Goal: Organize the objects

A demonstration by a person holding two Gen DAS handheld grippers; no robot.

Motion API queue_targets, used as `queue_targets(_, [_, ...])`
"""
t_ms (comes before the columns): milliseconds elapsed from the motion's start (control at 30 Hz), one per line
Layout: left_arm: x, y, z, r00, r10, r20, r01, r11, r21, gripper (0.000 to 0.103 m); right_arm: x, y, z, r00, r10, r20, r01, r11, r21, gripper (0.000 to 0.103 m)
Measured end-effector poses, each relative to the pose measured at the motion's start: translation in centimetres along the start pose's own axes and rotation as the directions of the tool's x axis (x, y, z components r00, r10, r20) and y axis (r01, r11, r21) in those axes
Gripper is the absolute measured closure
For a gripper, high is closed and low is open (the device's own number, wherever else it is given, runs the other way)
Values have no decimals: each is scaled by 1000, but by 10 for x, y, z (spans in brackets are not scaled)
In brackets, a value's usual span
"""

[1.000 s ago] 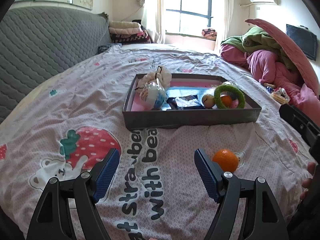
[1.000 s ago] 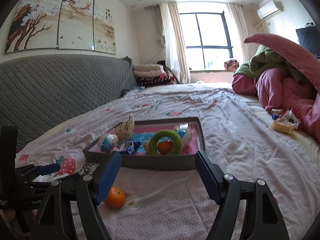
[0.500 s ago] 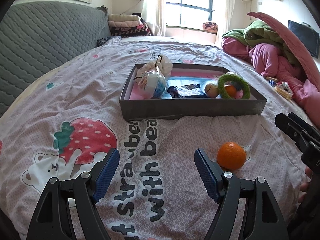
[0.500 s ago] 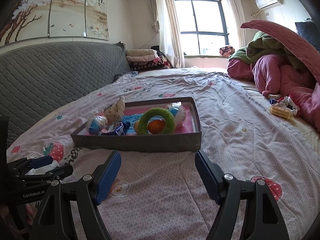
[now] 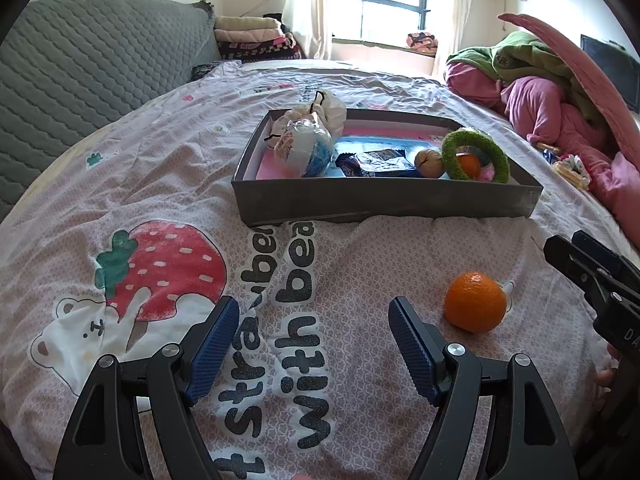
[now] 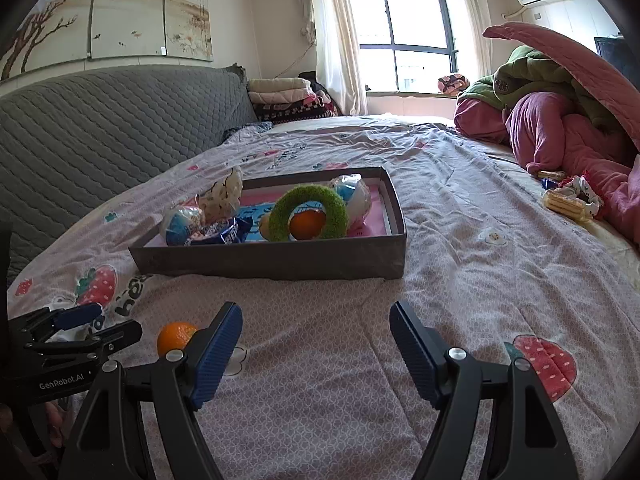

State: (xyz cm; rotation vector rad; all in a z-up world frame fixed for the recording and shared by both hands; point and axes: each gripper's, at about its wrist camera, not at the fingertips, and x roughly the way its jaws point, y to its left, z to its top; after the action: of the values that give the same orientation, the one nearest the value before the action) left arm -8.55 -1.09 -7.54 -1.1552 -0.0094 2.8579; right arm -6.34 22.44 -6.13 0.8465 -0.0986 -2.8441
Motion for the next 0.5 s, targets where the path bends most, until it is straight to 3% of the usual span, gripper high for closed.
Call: queue_targets(500, [8, 3, 0, 1000, 10, -11, -10, 1000, -14, 25, 12, 2, -5, 999, -4, -44, 4, 1000, -1, 27])
